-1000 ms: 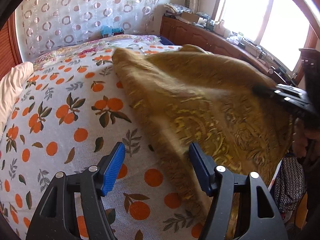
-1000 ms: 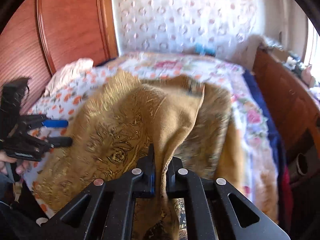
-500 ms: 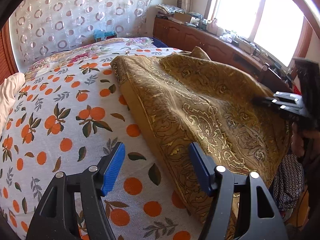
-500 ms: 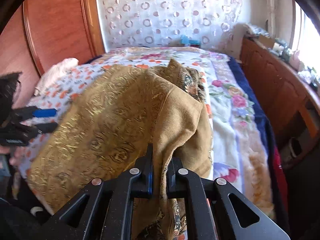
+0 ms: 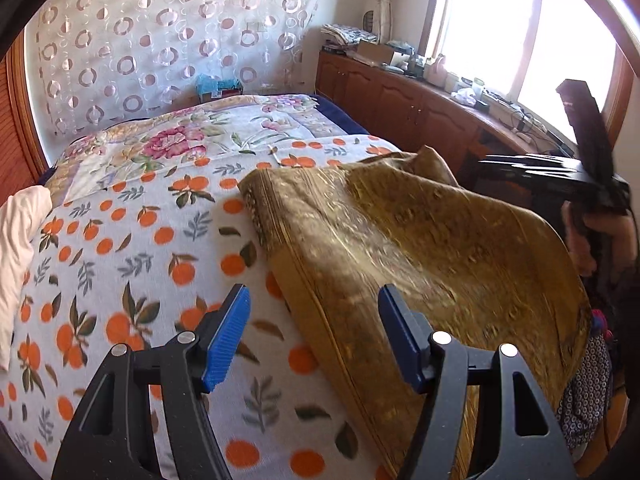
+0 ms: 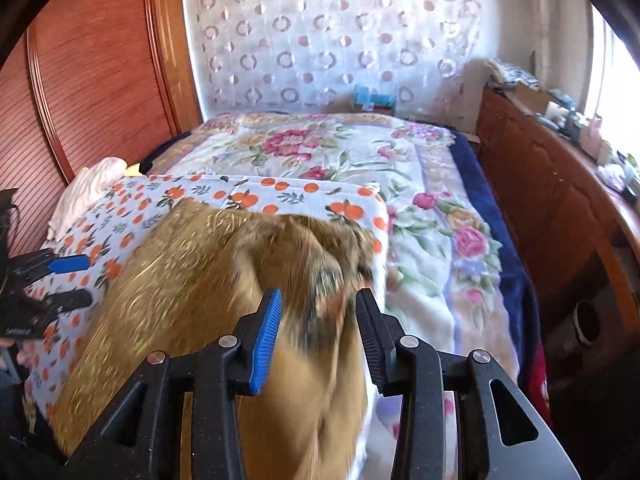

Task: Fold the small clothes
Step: 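Grasp the gold cloth edge with the right tool and fold it over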

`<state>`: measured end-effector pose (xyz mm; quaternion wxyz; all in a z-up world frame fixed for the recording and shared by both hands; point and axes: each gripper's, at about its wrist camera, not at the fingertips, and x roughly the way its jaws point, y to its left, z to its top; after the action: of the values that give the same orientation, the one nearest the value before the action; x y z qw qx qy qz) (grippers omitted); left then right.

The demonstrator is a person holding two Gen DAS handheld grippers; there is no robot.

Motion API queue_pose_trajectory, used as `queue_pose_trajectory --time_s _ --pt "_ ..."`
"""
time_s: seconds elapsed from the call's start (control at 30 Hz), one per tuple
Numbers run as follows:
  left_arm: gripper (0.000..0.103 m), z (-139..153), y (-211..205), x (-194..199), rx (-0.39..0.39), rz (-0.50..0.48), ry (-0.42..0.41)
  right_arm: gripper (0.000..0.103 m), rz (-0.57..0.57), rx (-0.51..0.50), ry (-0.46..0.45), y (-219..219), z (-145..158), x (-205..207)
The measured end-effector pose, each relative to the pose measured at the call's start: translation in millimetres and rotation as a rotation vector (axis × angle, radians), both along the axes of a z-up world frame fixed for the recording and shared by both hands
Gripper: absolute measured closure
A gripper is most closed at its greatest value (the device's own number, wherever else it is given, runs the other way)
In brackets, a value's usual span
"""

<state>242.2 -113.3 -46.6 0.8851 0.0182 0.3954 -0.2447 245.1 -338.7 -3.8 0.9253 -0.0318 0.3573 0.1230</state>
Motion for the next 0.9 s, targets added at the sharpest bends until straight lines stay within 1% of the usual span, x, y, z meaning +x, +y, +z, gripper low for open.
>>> queue_pose_trajectory --time_s 0.1,0.3,0.33,0.37,0.4,0.43,0.5,0.57,0.6,0.63,0.67,0.7,0.77,0.8,0.83,0.9 --pt "0.036 -4 -2 11 -0.002 -0.004 0.010 0.063 0.033 -0.006 0.055 2 -6 29" --pt "0.036 -16 -4 21 -0.012 -0.016 0.035 0.063 0.157 -0.016 0.124 -4 -6 50" --pt "0.036 -18 -3 23 -0.016 -0.017 0.042 0.067 0.175 -0.019 0.136 -5 -7 53" --pt "0.036 -20 -3 24 -0.020 -0.017 0.048 0.082 0.196 -0.014 0.145 -7 -7 52" --pt "0.036 -21 -2 25 -0.024 -0.017 0.051 0.094 0.221 -0.001 0.152 -9 -7 50" --pt "0.036 -21 -3 25 -0.025 -0.017 0.052 0.096 0.228 -0.010 0.138 -9 -3 55" --pt "0.036 -20 -2 24 -0.032 -0.017 0.048 0.098 0.202 -0.049 0.059 -14 14 50" --pt "0.036 -21 -2 25 -0.032 -0.012 0.043 0.098 0.098 -0.050 -0.026 -27 30 53" --pt "0.036 -21 -3 25 -0.033 -0.011 0.041 0.098 0.033 -0.054 -0.047 -33 34 56" --pt "0.036 -21 -3 25 -0.035 -0.013 0.041 0.098 0.015 -0.057 -0.048 -34 32 59" --pt "0.036 -22 -4 25 -0.035 -0.014 0.043 0.098 0.008 -0.081 -0.033 -32 28 63" --pt "0.036 -23 -6 24 -0.033 -0.017 0.044 0.098 -0.005 -0.109 0.002 -29 19 68" --pt "0.036 -23 -4 20 -0.033 -0.021 0.046 0.089 -0.010 -0.109 0.051 -27 8 69" --pt "0.036 -23 -4 18 -0.035 -0.023 0.047 0.081 -0.013 -0.114 0.049 -26 6 67" --pt "0.036 -23 -5 16 -0.035 -0.027 0.047 0.076 -0.019 -0.113 0.033 -26 7 61" --pt "0.036 -22 -6 14 -0.028 -0.033 0.040 0.059 -0.014 -0.066 0.011 -30 12 49"
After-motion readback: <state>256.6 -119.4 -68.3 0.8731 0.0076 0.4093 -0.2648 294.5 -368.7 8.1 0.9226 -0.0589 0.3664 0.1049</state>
